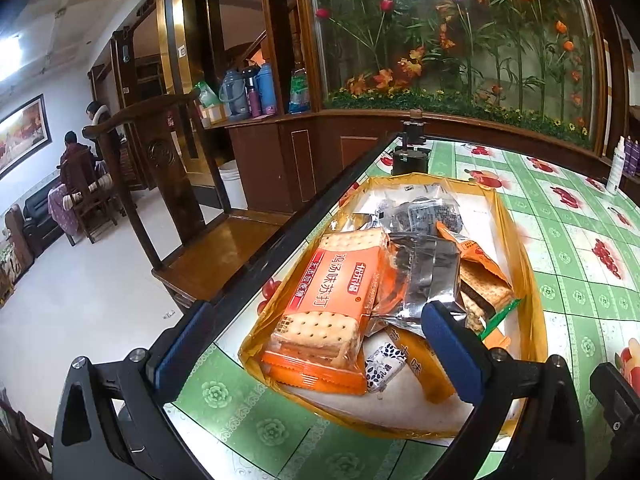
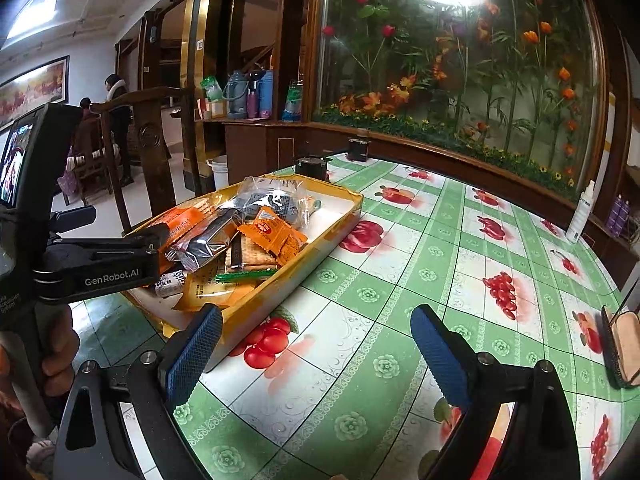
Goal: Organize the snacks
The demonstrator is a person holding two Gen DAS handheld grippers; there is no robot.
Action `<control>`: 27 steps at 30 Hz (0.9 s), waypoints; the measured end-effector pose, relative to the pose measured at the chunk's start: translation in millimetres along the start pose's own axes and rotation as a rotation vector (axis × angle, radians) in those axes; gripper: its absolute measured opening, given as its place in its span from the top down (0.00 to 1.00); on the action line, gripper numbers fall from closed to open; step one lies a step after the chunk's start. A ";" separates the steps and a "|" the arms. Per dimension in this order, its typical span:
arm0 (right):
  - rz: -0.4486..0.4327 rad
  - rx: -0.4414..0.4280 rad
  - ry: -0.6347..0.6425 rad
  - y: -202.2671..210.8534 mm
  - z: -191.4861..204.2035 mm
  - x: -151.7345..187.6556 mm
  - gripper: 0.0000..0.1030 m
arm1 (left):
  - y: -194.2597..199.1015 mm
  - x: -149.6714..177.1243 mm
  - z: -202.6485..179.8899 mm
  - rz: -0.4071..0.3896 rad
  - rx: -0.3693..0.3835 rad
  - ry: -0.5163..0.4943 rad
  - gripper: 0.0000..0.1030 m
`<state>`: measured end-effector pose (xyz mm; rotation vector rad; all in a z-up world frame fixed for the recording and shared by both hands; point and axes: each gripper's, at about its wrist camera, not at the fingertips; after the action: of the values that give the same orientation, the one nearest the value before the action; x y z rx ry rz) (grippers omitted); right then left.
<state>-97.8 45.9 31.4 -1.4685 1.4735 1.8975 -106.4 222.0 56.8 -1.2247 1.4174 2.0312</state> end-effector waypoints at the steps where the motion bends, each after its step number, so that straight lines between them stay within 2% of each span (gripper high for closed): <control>1: -0.001 0.000 -0.002 0.1 0.2 0.1 0.06 | 0.1 0.0 -0.2 -0.001 0.000 0.000 0.00; 27: 0.004 -0.003 -0.023 0.1 -2.9 -0.3 0.06 | 1.0 -0.1 2.0 0.011 0.013 -0.017 0.00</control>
<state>-96.2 43.4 31.9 -1.4409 1.4655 1.9134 -107.9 223.4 57.7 -1.1945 1.4305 2.0311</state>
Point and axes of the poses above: each gripper's, at about its wrist camera, not at the fingertips, and y roughly against the way its jaws point, z to its left, x to its underside, and after that the axes turned 1 degree about -y, right-handed
